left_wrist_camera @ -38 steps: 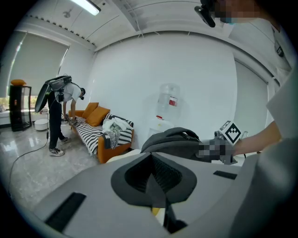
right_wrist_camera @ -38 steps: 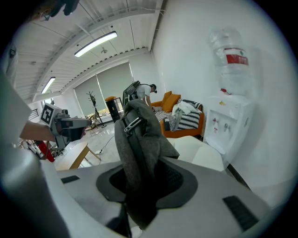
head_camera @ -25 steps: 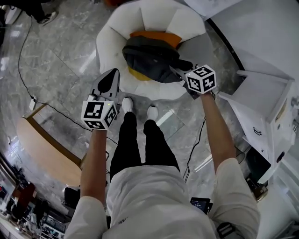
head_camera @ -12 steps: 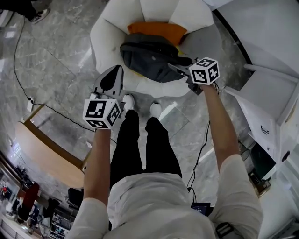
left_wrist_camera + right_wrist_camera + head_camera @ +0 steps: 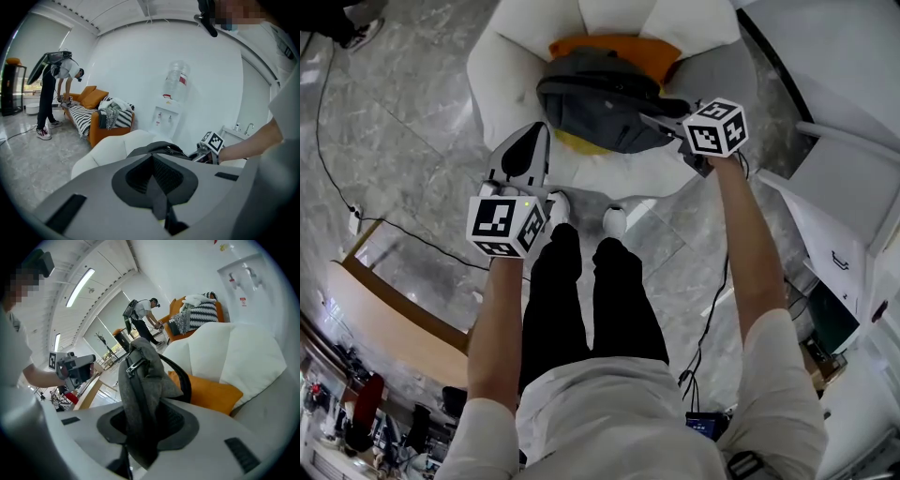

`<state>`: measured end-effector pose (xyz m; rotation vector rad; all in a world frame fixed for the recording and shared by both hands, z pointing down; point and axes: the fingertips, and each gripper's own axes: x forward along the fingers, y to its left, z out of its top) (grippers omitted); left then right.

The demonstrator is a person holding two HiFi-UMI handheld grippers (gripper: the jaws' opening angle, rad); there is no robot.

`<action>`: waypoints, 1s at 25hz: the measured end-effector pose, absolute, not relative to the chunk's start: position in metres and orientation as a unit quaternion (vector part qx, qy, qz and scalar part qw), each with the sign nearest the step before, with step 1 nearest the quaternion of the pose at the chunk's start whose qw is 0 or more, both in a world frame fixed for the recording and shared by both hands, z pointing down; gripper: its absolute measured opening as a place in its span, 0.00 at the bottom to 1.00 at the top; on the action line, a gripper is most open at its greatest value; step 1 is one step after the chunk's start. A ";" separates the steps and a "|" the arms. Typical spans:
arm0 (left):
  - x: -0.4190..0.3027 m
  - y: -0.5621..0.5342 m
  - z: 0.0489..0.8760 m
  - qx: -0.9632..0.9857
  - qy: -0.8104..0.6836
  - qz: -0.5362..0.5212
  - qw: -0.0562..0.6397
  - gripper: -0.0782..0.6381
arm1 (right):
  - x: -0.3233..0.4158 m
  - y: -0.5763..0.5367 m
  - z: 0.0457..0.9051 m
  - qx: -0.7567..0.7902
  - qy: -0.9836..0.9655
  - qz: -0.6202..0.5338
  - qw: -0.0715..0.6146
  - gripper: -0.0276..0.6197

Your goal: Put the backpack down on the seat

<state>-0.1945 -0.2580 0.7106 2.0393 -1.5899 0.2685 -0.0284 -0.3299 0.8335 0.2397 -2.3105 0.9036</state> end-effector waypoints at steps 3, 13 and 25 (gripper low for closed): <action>-0.190 -0.267 0.720 0.765 -0.579 0.104 0.262 0.13 | -0.027 -0.344 0.847 0.100 -0.878 0.336 0.325 0.24; -0.197 -0.271 0.738 0.774 -0.572 0.093 0.254 0.13 | -0.008 -0.415 0.866 0.162 -0.881 0.266 0.356 0.29; -0.172 -0.316 0.769 0.796 -0.556 0.078 0.225 0.13 | -0.015 -0.502 0.900 0.300 -0.868 0.158 0.363 0.34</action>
